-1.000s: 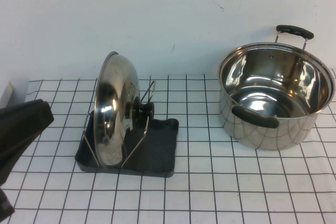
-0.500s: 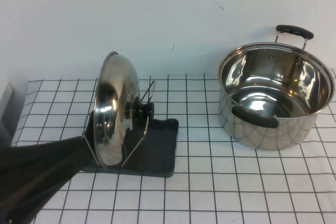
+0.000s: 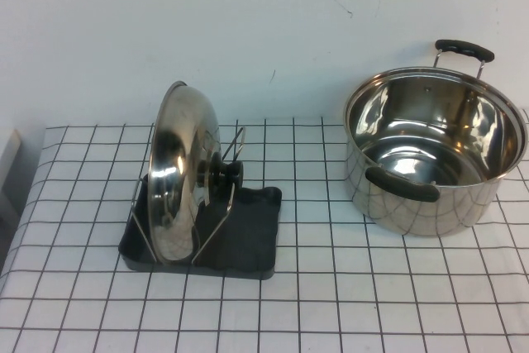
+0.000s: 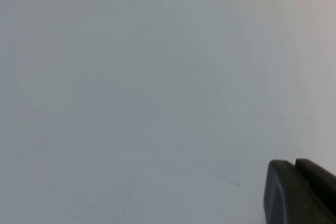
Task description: Put pot lid on rack
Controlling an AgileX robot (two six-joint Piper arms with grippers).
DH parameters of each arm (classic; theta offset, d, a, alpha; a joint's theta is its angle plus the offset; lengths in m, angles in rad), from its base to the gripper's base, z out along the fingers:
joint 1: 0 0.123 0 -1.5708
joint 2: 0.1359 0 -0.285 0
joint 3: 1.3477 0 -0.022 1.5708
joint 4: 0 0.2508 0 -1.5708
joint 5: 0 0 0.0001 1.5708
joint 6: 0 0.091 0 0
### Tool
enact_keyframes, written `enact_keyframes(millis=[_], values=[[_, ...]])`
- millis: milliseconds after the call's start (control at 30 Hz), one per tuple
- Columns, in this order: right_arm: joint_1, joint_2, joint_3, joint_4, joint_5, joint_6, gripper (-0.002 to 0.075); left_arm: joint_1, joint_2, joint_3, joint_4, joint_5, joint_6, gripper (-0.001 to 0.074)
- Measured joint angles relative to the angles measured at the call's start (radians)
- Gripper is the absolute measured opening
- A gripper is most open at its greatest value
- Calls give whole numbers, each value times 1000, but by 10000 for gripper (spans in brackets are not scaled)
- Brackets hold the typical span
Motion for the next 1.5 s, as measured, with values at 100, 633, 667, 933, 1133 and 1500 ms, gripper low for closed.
enact_keyframes(millis=[100, 633, 667, 933, 1133, 1500], values=[[0, 0, 0, 0, 0, 0, -1, 51, -50, 93, 0, 33, -17, -1], [0, 0, 0, 4, 0, 0, -1, 151, -143, 355, -403, 76, 256, -1], [0, 0, 0, 4, 0, 0, -1, 151, -143, 368, -542, 95, 391, -1], [0, 0, 0, 4, 0, 0, -1, 151, -198, 481, -1369, 406, 1199, -1], [0, 0, 0, 4, 0, 0, -1, 151, -245, 504, -1669, 779, 1532, -1], [0, 0, 0, 4, 0, 0, -1, 151, -245, 581, -1832, 748, 1719, -1]])
